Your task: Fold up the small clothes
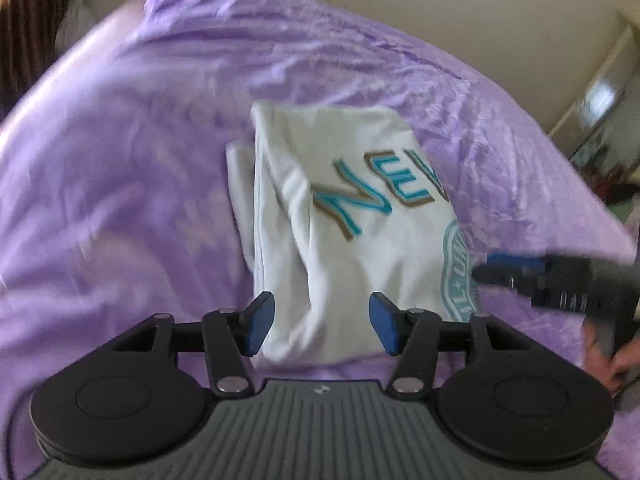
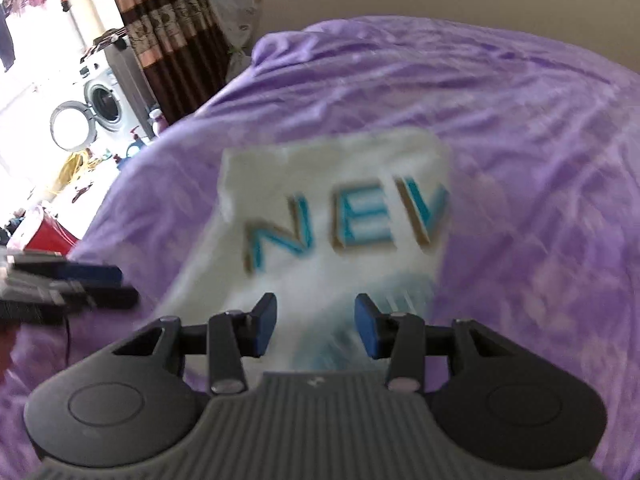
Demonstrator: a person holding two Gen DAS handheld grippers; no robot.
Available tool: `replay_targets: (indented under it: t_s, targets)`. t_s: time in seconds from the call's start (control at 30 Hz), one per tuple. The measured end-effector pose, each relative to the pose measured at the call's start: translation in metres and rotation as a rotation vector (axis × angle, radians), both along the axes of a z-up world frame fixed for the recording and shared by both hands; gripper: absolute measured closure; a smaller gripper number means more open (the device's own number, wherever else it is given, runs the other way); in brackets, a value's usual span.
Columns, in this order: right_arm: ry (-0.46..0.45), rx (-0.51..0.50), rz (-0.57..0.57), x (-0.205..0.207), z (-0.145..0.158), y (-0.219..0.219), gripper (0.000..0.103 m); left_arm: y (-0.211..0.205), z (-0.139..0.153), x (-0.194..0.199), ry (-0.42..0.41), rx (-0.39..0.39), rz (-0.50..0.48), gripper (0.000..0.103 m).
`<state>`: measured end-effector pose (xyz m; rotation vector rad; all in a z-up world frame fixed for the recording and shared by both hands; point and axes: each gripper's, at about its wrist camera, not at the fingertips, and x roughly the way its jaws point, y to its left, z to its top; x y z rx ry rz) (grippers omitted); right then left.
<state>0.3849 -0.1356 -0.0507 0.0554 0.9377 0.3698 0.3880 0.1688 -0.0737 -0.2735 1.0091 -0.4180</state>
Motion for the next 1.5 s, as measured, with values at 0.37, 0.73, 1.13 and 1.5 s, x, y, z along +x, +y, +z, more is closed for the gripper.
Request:
replay_targets:
  t_s: [0.37, 0.73, 1.13, 1.5]
  targets:
    - [-0.098, -0.039, 0.031, -0.060, -0.047, -0.025, 0.058, 0.007, -0.035, 0.000, 0.062, -0.041, 0.113, 0.046]
    - [-0.074, -0.119, 0.001, -0.063, -0.080, -0.019, 0.088, 0.004, -0.030, -0.012, 0.003, -0.010, 0.073, 0.089]
    - [0.007, -0.128, 0.029, -0.055, -0.103, -0.017, 0.102, -0.009, -0.066, -0.009, 0.069, 0.186, 0.021, 0.089]
    - [0.021, -0.215, 0.060, -0.057, -0.079, -0.032, 0.091, -0.001, -0.033, -0.017, 0.041, 0.361, -0.138, 0.067]
